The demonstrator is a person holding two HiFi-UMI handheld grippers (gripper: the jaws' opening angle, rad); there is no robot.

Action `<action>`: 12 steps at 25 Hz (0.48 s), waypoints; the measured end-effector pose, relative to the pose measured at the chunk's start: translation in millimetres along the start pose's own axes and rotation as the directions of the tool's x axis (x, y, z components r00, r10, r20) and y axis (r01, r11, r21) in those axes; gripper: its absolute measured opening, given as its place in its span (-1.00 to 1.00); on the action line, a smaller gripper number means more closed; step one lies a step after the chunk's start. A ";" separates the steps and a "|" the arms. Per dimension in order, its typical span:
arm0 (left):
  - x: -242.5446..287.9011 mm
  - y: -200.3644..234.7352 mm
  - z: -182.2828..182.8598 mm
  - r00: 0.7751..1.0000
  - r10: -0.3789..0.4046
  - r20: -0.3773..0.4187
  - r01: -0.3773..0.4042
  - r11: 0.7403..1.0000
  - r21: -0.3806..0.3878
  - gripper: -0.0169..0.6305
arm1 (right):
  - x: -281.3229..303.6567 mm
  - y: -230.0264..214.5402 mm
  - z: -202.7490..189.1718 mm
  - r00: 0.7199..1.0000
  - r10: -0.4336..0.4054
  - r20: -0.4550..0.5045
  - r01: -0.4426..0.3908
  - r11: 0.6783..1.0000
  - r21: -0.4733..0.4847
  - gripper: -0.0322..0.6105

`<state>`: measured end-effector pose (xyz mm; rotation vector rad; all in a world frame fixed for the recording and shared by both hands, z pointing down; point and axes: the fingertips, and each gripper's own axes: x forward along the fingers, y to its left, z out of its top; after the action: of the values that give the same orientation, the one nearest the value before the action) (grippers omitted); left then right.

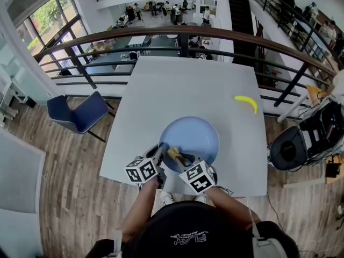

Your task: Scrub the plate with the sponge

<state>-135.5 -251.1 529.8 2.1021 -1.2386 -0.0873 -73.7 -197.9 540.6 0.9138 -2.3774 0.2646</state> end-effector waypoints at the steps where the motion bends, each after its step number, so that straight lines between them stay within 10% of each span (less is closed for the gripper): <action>1: 0.2 -0.3 -0.8 1.000 0.000 -0.002 0.000 1.000 0.001 -0.85 | 0.2 -2.5 -2.4 1.000 -0.001 -0.008 0.001 1.000 0.001 -0.69; 12: -2.8 3.5 -2.9 1.000 0.007 0.003 -0.007 1.000 -0.004 -0.85 | -9.6 -20.6 -24.6 0.999 -0.036 -0.037 0.037 0.998 0.048 -0.69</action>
<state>-138.5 -248.5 533.3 2.0950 -1.2461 -0.0899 -43.4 -198.8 554.8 0.9660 -2.3283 0.3226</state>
